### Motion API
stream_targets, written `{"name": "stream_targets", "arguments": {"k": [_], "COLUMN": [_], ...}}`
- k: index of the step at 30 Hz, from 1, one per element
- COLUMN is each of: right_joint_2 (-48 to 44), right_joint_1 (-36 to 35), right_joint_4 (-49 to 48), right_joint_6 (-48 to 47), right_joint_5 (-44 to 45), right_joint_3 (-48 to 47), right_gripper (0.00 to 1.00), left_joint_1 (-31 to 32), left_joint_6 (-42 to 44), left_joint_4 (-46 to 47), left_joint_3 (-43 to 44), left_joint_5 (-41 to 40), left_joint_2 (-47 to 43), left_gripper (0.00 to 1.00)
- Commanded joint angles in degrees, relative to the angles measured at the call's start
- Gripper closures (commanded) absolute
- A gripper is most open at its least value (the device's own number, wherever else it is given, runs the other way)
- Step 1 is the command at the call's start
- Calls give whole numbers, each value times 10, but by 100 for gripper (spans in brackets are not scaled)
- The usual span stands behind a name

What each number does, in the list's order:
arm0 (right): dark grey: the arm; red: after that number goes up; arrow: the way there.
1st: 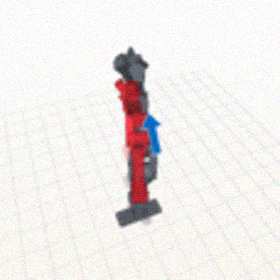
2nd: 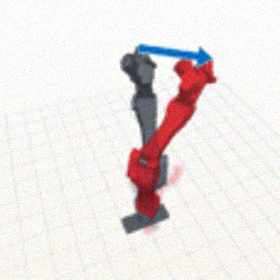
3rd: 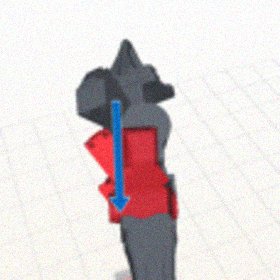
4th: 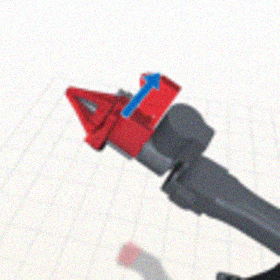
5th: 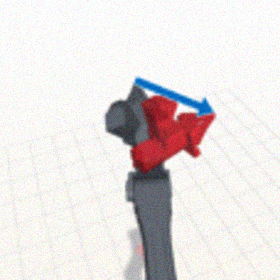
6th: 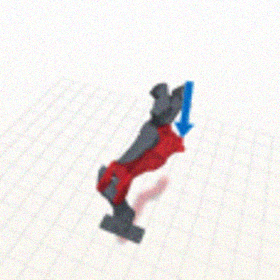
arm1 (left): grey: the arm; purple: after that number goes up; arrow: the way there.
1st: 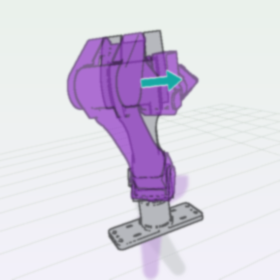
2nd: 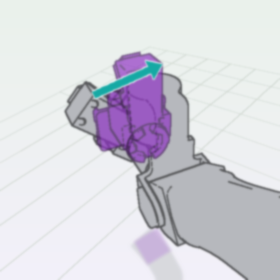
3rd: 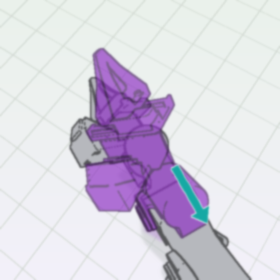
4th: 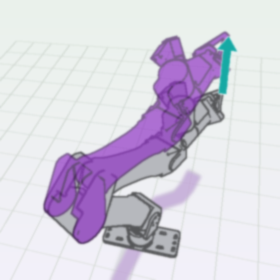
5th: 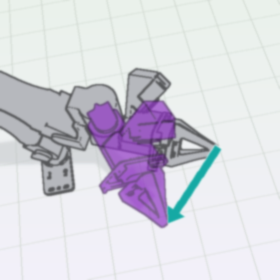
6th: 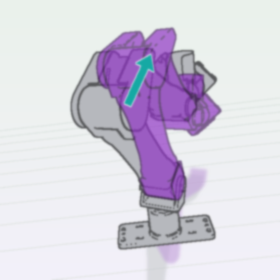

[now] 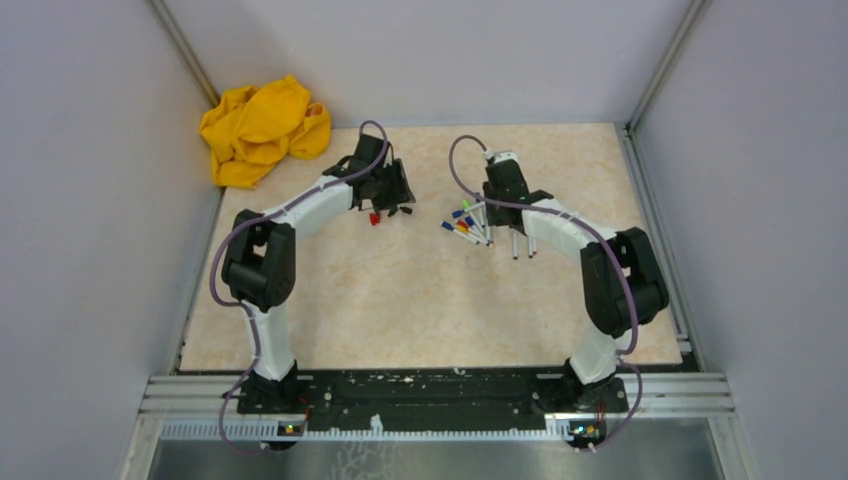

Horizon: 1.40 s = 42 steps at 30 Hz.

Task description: Open the pen caps

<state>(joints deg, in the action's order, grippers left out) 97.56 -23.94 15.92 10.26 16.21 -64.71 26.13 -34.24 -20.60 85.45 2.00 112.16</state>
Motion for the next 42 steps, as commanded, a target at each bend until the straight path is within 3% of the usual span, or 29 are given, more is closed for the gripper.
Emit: {"name": "stream_targets", "arguments": {"k": [1, 13, 42], "right_joint_2": [-6, 23, 90], "right_joint_1": [-12, -14, -33], "right_joint_4": [-5, 17, 39], "right_joint_6": [-44, -77, -90], "right_joint_5": [-54, -108, -132], "right_joint_3": [-35, -59, -88], "right_gripper": [65, 63, 68], "left_joint_1": [2, 1, -10], "left_joint_6": [-8, -13, -28], "left_joint_4": [14, 25, 55], "left_joint_3": [18, 22, -3], "left_joint_5": [28, 63, 88], "left_joint_2": [-2, -7, -9], "left_gripper": [41, 27, 27]}}
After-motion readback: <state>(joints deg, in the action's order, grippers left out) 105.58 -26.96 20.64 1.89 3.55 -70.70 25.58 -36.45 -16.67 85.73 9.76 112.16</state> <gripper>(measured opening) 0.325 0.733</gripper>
